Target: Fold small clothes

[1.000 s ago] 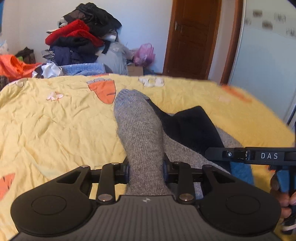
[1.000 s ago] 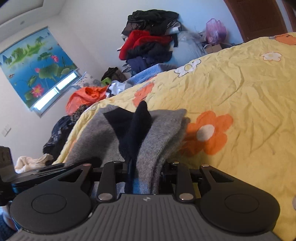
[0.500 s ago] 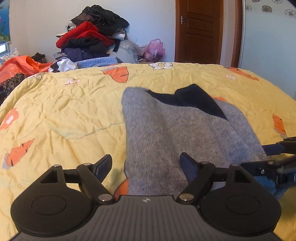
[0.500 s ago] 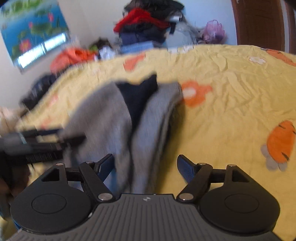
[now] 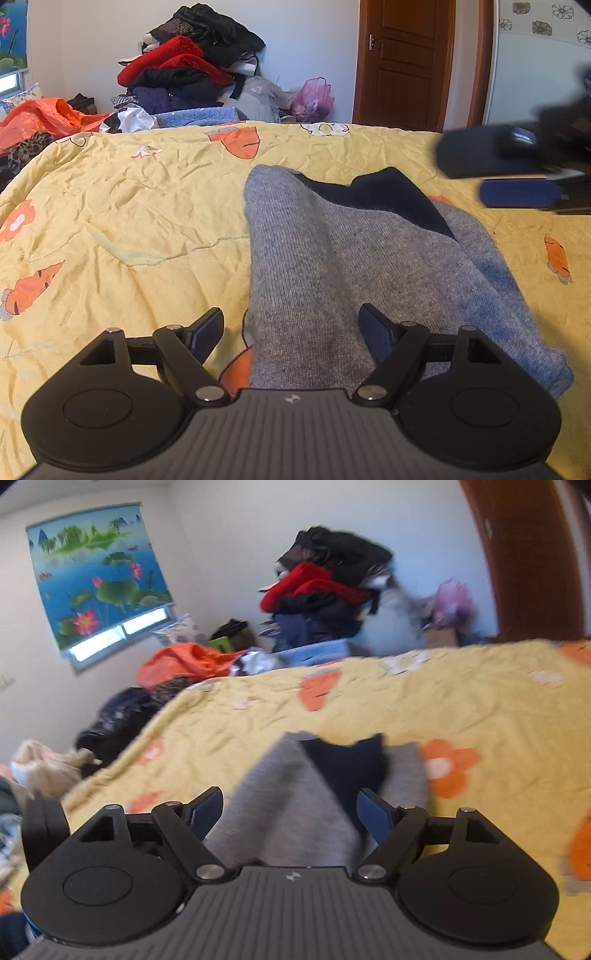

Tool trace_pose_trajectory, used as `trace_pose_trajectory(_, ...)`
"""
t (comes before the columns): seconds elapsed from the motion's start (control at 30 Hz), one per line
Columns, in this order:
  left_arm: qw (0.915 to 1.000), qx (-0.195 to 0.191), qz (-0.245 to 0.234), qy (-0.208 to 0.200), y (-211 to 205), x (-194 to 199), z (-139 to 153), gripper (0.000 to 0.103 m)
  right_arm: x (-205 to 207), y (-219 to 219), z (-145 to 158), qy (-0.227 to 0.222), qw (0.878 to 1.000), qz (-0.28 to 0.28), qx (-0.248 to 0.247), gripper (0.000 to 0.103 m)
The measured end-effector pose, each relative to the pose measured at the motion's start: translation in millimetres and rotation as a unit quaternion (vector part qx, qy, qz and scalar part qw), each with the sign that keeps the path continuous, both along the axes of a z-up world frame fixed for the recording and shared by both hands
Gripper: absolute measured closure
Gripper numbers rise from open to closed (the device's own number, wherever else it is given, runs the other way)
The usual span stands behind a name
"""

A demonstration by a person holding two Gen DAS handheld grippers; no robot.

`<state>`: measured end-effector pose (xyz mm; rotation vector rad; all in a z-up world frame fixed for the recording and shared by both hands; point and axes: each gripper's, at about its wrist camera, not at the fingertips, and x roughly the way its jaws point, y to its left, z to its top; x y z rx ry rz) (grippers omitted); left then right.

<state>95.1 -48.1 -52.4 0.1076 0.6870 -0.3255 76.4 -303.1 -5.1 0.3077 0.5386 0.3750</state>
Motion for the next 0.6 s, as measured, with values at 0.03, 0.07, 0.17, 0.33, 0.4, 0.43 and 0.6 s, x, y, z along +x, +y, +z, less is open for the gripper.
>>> trace_pose_trajectory(0.03, 1.0000, -0.002, 0.000, 0.001, 0, 0, -1, 0.023, 12, 4, -2, 0.014, 1.000, 0.010, 0.009, 0.021)
trace_pose_trajectory(0.07, 1.0000, -0.004, 0.000, 0.001, 1, 0, -1, 0.023, 23, 7, -6, 0.031, 0.999, 0.014, 0.015, 0.021)
trace_pose_trajectory(0.17, 1.0000, -0.009, -0.003, -0.001, 2, 0, -3, 0.023, 56, 9, -34, 0.118, 0.993, 0.002, 0.009, 0.029)
trace_pose_trajectory(0.33, 0.9999, -0.012, 0.005, -0.010, 5, -7, -2, 0.023, 39, 3, -50, 0.085, 0.996, 0.006, 0.004, 0.033)
trace_pose_trajectory(0.4, 0.9998, -0.010, 0.016, -0.008, 9, -21, 8, 0.023, 21, 6, -39, 0.088, 0.996, -0.016, -0.012, 0.033)
trace_pose_trajectory(0.43, 0.9998, -0.010, 0.016, -0.012, 13, -32, 13, 0.023, 8, 6, -33, 0.080, 0.996, -0.023, -0.019, 0.031)
trace_pose_trajectory(0.6, 0.9994, 0.000, 0.031, 0.014, 28, -94, 6, 0.021, -92, 3, -32, 0.044, 0.994, -0.078, -0.067, 0.011)
